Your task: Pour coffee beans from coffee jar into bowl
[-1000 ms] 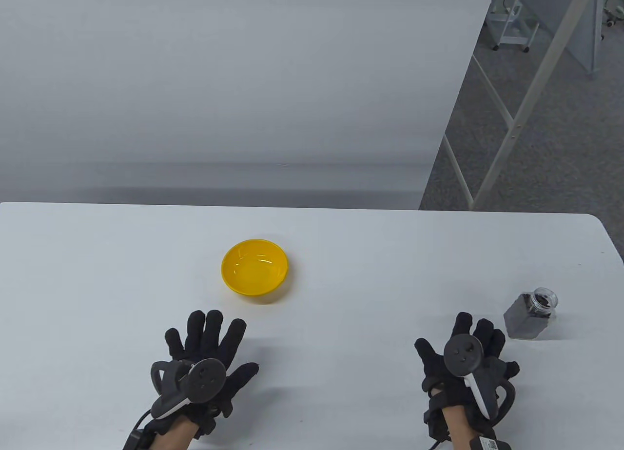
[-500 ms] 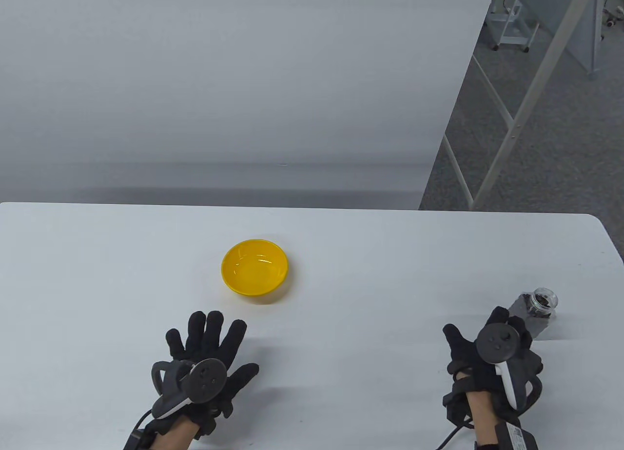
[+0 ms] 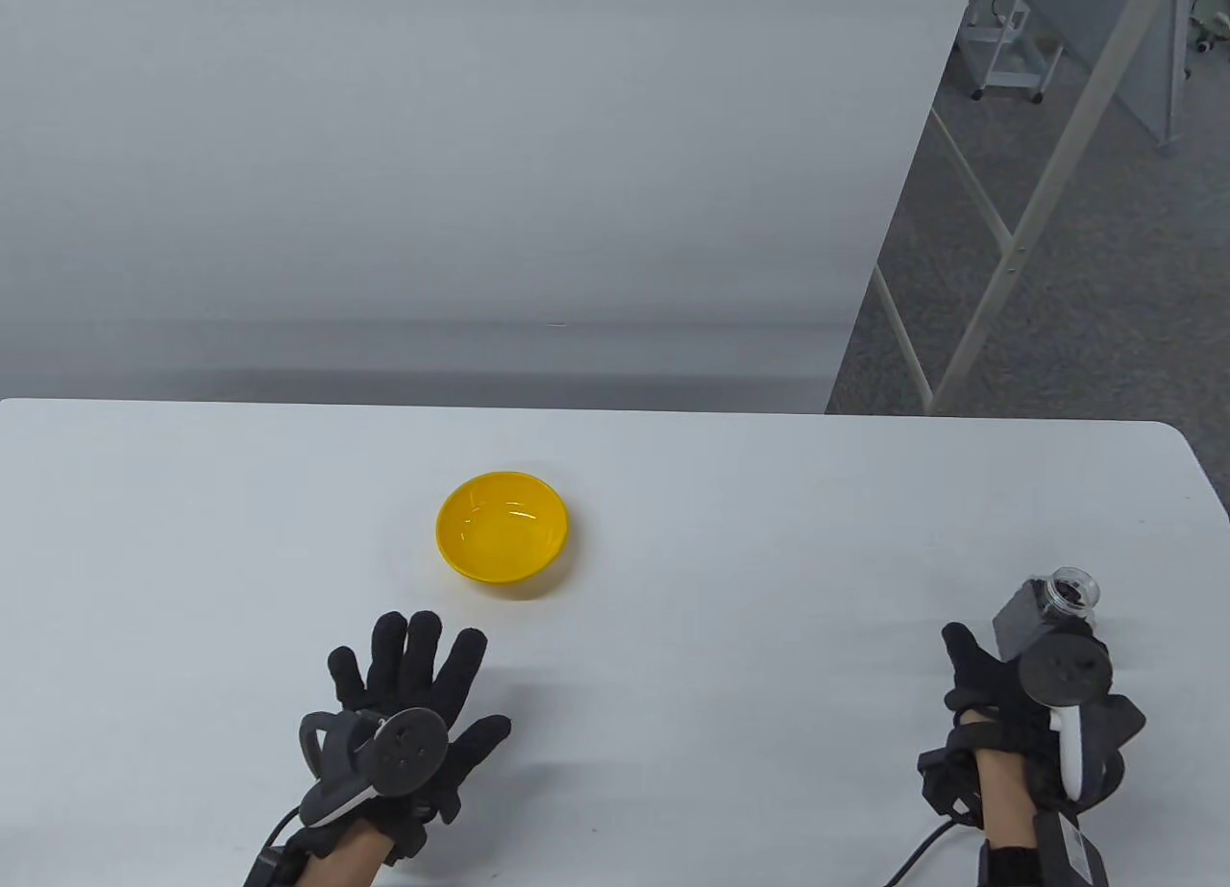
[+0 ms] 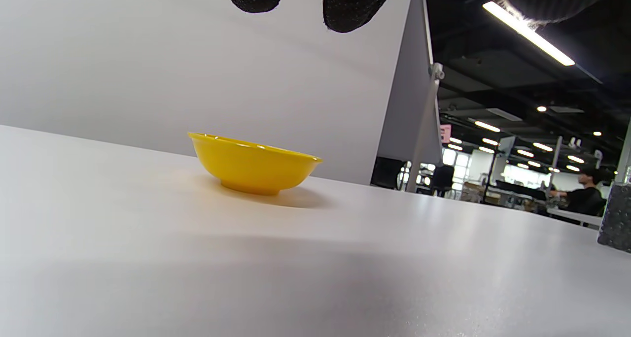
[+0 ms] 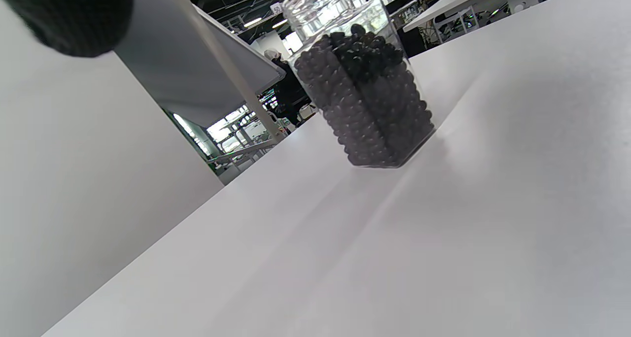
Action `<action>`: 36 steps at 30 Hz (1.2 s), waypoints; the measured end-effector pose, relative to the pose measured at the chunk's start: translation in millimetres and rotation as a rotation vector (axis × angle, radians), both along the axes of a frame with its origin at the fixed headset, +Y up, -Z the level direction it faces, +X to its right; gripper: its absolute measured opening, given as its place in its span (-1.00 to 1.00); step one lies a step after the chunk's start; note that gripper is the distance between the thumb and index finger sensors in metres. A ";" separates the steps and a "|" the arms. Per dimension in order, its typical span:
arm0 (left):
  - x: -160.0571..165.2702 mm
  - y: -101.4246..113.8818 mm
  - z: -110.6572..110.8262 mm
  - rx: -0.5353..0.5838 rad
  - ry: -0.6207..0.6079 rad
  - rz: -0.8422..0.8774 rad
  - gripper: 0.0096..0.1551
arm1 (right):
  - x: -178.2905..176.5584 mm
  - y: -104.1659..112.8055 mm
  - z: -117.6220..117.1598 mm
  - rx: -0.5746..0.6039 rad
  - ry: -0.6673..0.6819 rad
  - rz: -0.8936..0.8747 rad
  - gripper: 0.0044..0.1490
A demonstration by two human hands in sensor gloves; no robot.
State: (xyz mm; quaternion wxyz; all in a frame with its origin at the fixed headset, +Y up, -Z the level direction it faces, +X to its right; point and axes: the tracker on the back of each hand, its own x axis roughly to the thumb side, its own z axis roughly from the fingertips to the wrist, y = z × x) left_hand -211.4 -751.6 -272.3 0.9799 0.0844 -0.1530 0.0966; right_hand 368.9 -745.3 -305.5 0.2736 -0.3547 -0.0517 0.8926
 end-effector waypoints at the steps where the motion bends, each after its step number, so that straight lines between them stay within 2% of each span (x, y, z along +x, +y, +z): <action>1: 0.3 0.6 0.1 0.003 -0.003 -0.002 0.12 | 3.9 -1.2 -0.7 -0.001 -0.014 -0.006 0.44; 14: 0.3 -0.3 -0.5 0.003 0.007 -0.020 0.15 | 39.8 -15.7 -14.6 -0.015 -0.115 -0.075 0.48; 20: -0.1 -4.0 -3.1 -0.009 0.018 -0.034 0.16 | 51.4 -29.7 -23.5 -0.027 -0.146 -0.136 0.50; 36: -2.2 -7.0 -6.1 -0.028 0.042 -0.067 0.17 | 77.4 -49.4 -39.1 -0.035 -0.087 -0.333 0.46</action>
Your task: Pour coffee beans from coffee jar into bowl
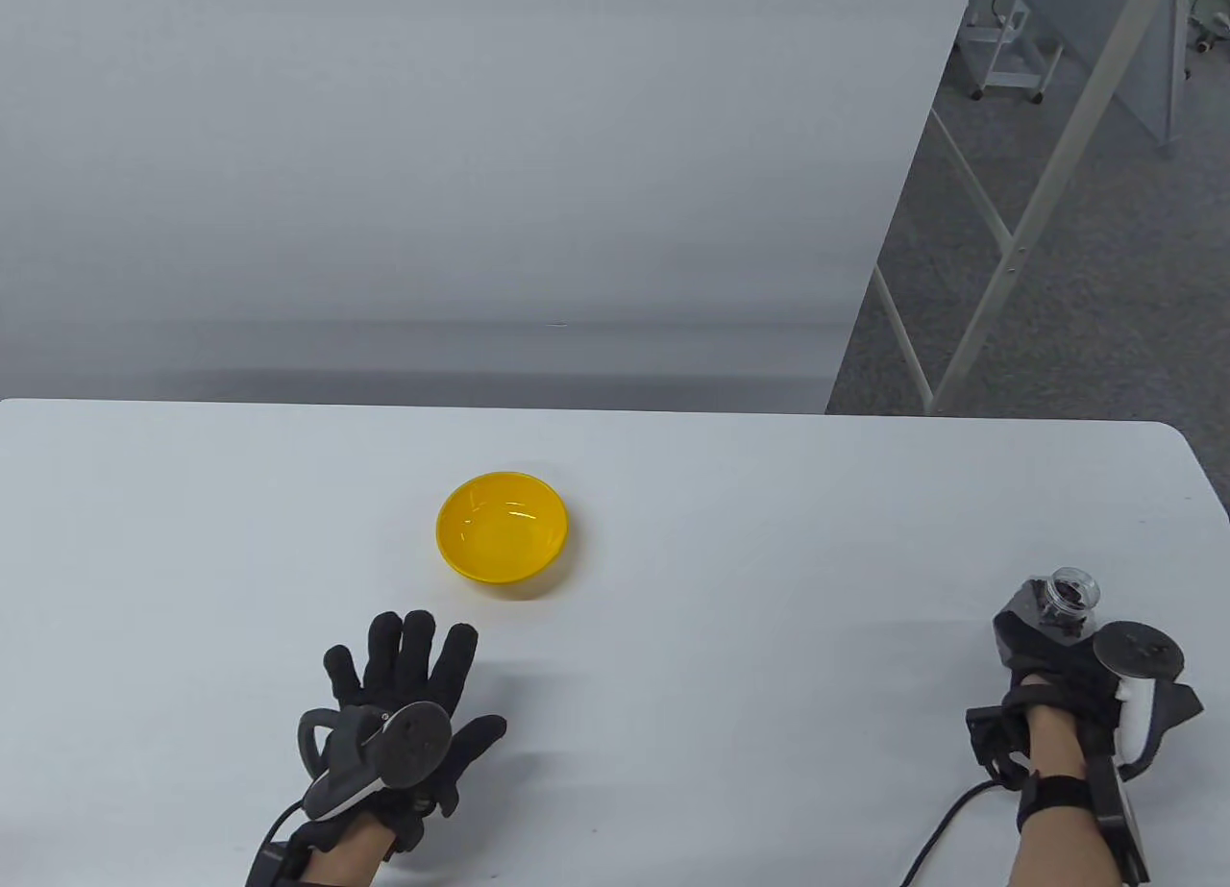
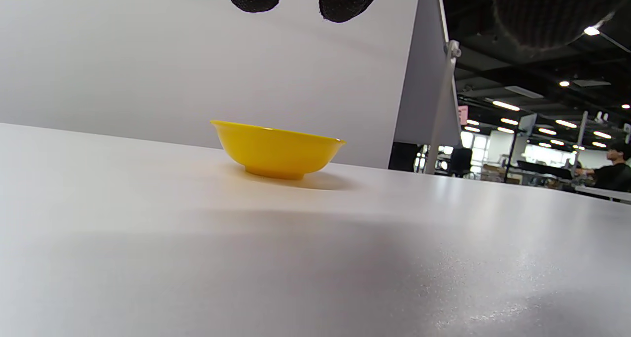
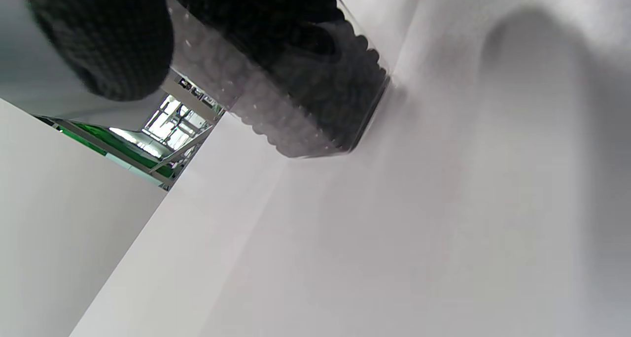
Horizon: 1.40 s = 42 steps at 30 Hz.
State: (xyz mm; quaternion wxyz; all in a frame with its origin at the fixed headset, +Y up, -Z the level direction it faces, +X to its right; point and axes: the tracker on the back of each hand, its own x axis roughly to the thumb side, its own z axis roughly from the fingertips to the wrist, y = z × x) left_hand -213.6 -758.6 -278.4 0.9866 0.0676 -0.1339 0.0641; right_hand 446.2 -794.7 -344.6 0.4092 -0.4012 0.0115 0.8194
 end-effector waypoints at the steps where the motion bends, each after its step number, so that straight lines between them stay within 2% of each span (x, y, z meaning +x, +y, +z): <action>1: -0.3 0.1 -0.1 -0.001 0.001 -0.001 0.16 | 0.9 -1.5 -0.9 0.009 0.012 -0.022 0.45; 17: -1.5 -0.1 -4.0 -0.010 0.007 -0.017 0.15 | 7.9 -8.2 -9.4 0.016 0.000 -0.092 0.27; 24: -1.1 0.4 -4.1 -0.006 0.004 -0.036 0.15 | 9.8 -9.6 -9.0 0.109 -0.035 -0.136 0.19; 32: -1.0 0.0 -5.1 -0.001 0.000 -0.041 0.15 | 11.8 -12.8 -11.5 0.141 -0.052 -0.124 0.18; 42: -1.5 1.2 -4.4 0.013 0.000 -0.034 0.15 | 4.4 -4.8 -9.5 0.218 -0.014 -0.062 0.16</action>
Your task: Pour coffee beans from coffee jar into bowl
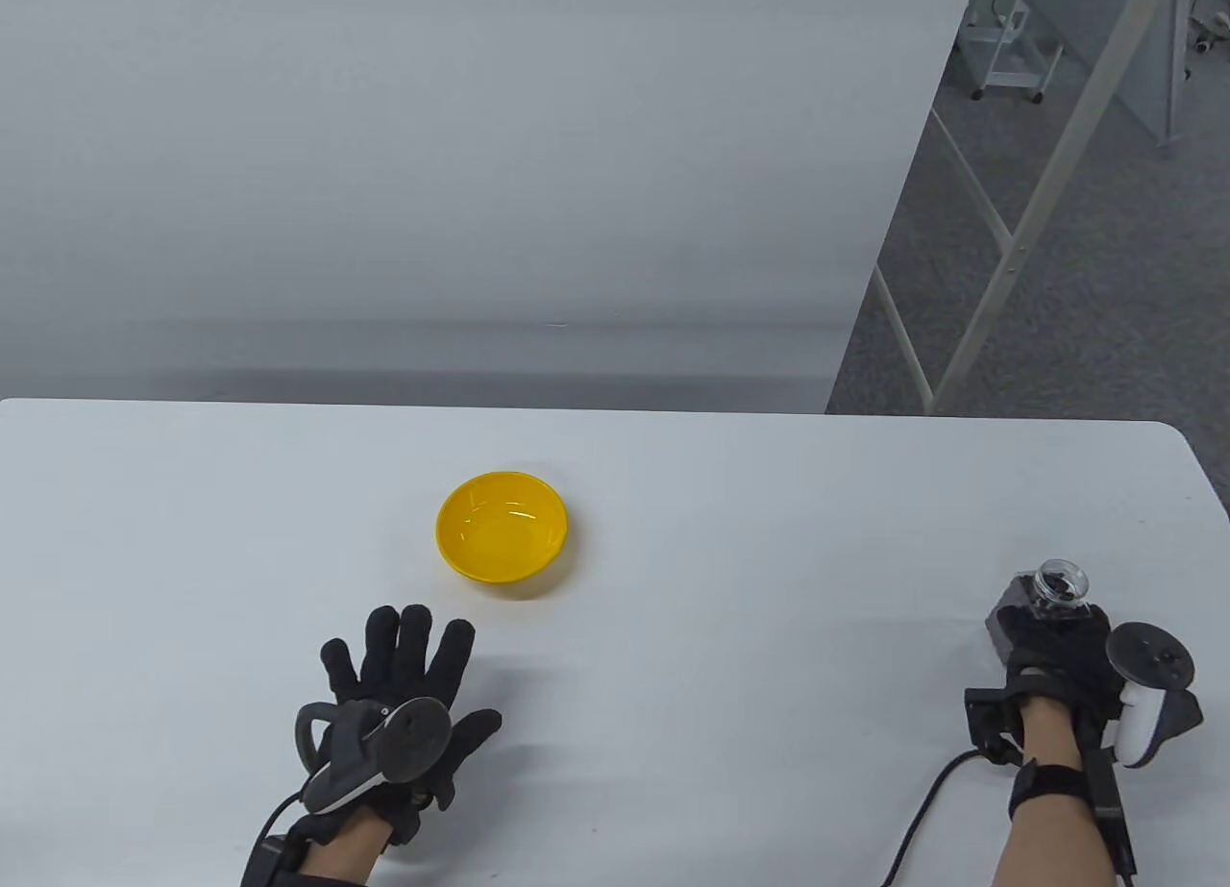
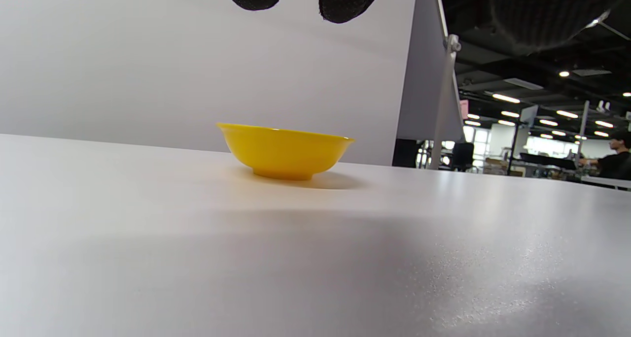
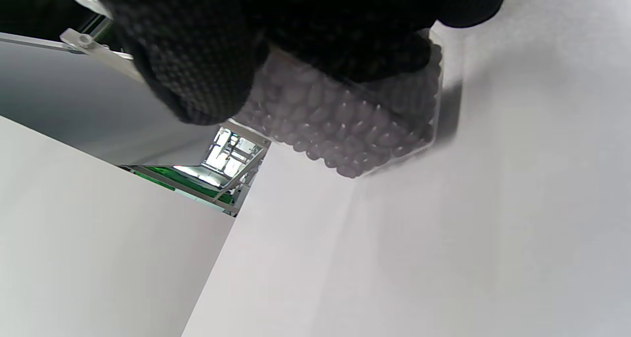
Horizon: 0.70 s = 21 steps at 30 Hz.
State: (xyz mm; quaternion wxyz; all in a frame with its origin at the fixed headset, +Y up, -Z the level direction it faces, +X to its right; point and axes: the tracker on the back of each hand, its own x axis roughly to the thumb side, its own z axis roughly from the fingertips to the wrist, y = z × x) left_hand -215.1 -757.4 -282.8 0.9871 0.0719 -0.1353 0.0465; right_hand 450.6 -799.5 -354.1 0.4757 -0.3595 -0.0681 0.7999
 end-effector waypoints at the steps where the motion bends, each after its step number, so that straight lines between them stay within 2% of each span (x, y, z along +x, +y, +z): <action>1: 0.1 0.3 0.6 0.002 -0.001 -0.001 0.15 | -1.3 1.9 0.6 0.006 0.001 0.012 0.16; 7: -0.2 2.3 2.5 0.013 -0.003 -0.001 0.15 | -9.2 16.5 4.2 0.072 0.011 0.095 0.17; 21: -3.1 1.4 2.4 0.014 -0.004 0.030 0.15 | -33.7 64.2 9.4 0.266 0.069 0.123 0.17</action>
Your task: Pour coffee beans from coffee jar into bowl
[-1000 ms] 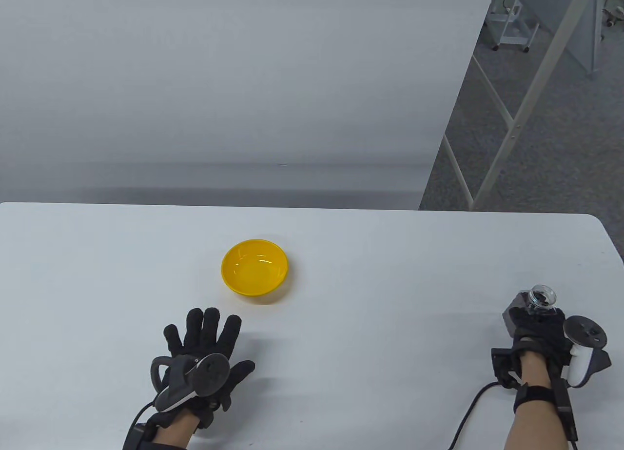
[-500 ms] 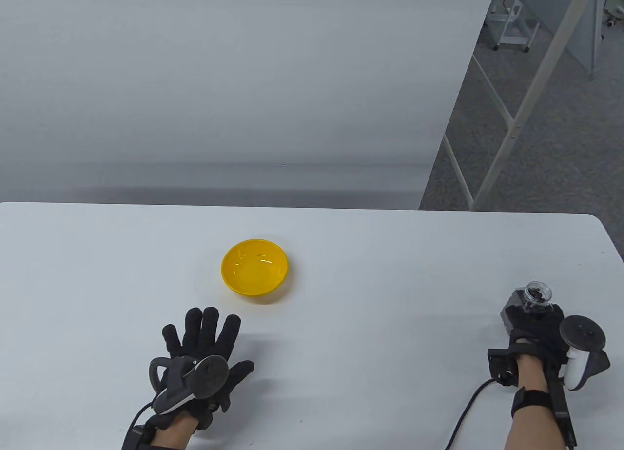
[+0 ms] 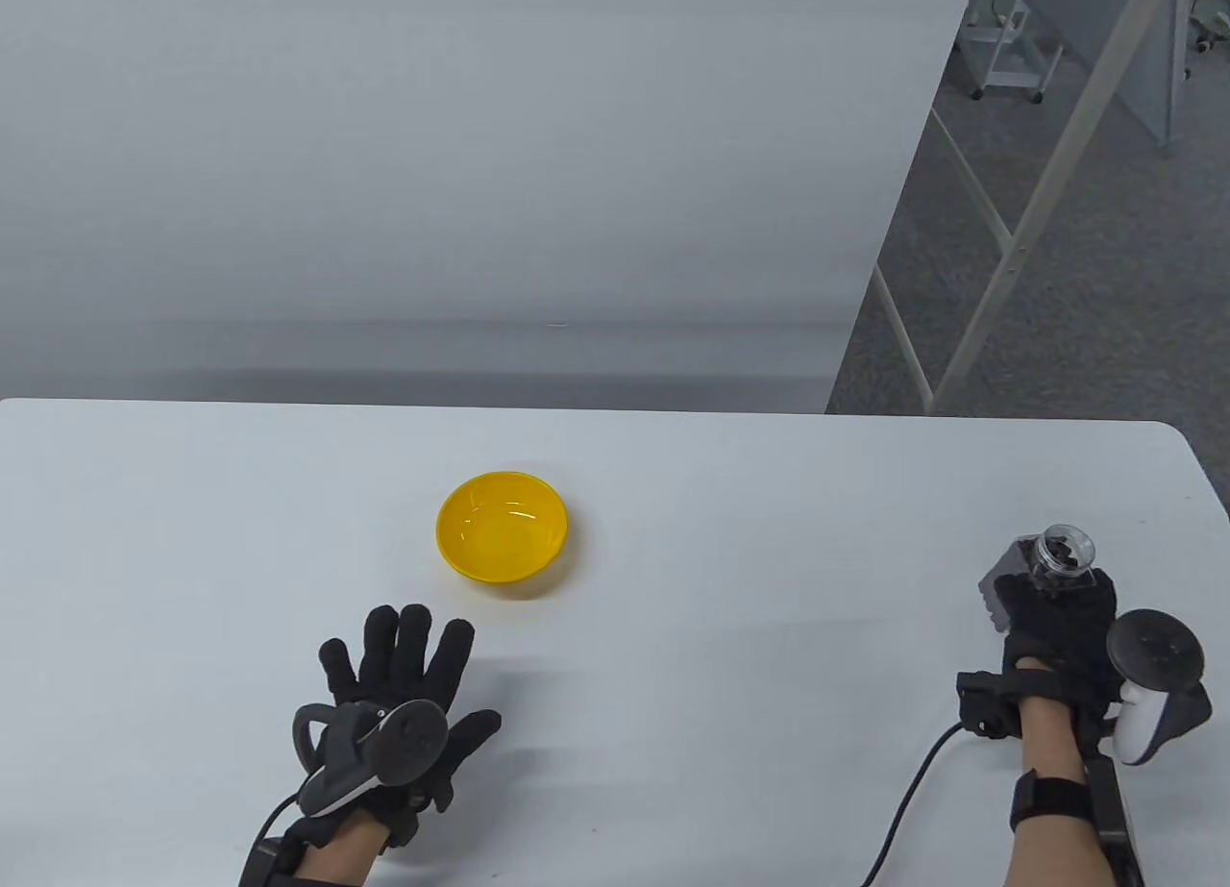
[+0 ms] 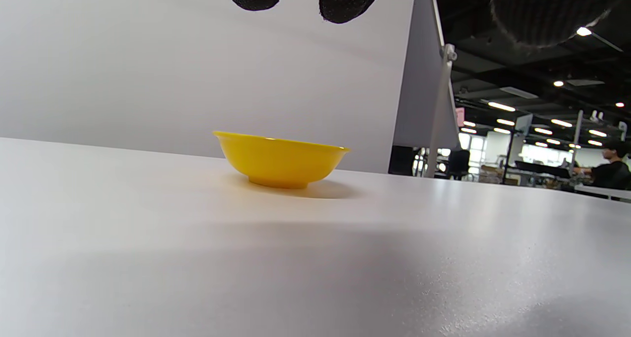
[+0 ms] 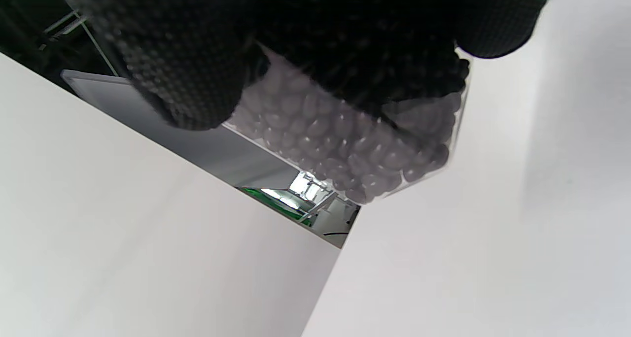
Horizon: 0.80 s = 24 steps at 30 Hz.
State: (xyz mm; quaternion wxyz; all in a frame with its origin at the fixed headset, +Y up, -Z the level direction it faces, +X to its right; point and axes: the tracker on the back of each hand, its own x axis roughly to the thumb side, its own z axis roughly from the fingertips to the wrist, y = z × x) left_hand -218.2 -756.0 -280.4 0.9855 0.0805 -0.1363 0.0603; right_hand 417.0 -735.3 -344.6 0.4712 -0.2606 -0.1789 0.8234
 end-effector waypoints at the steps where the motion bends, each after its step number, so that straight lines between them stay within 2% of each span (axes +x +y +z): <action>1: -0.6 0.2 0.1 0.001 0.002 0.005 0.15 | -3.1 3.8 0.4 0.012 0.010 0.003 0.17; 10: -1.0 -0.1 0.6 0.001 -0.004 0.032 0.15 | -30.5 29.6 5.6 0.106 0.121 0.044 0.16; 13: -1.4 0.0 1.1 0.004 -0.005 0.057 0.15 | -46.9 40.2 9.4 0.179 0.138 0.083 0.16; 24: -2.4 -2.2 2.7 -0.007 -0.013 0.181 0.15 | -94.6 65.3 24.1 0.262 0.287 0.117 0.16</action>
